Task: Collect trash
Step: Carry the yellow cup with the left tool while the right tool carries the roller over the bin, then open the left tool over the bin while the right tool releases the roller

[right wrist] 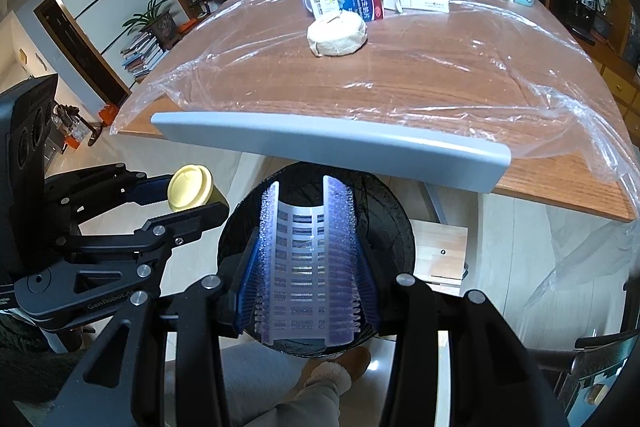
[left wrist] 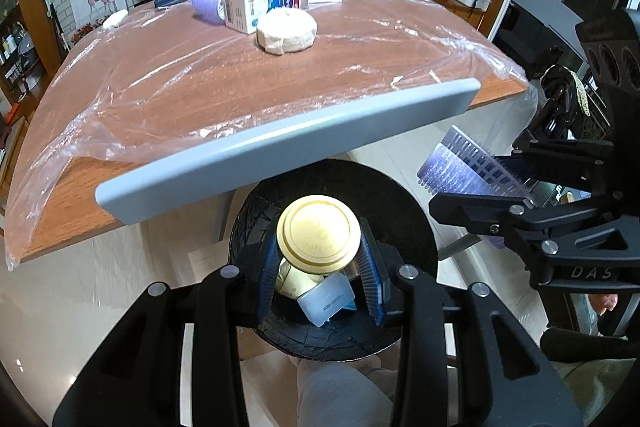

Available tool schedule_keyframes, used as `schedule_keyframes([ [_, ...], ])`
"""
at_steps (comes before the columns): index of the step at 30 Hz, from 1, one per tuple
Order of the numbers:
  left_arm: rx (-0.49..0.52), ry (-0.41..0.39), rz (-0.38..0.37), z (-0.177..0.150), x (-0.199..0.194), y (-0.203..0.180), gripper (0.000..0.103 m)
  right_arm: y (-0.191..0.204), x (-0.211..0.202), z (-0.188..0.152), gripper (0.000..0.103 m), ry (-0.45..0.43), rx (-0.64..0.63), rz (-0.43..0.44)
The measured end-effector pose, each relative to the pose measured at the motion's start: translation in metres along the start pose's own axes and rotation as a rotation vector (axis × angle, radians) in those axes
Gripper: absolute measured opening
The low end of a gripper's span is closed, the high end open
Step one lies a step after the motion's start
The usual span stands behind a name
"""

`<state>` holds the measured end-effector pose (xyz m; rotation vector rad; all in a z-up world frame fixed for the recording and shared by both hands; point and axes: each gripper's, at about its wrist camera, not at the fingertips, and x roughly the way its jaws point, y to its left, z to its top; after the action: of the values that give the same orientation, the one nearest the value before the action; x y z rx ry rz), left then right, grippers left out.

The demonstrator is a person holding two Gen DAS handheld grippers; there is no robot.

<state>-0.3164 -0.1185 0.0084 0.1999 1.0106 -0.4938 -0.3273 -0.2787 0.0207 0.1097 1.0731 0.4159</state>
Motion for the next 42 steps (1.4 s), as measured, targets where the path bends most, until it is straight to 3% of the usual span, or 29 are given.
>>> schedule_keyframes([
  [21,0.015,0.086,0.027,-0.016,0.030,0.007,0.038,-0.008,0.025,-0.006,0.042,0.061,0.018,-0.021],
  [42,0.034,0.123,0.046,-0.016,0.047,0.009,0.040,-0.018,0.034,-0.014,0.043,0.087,0.048,-0.053],
])
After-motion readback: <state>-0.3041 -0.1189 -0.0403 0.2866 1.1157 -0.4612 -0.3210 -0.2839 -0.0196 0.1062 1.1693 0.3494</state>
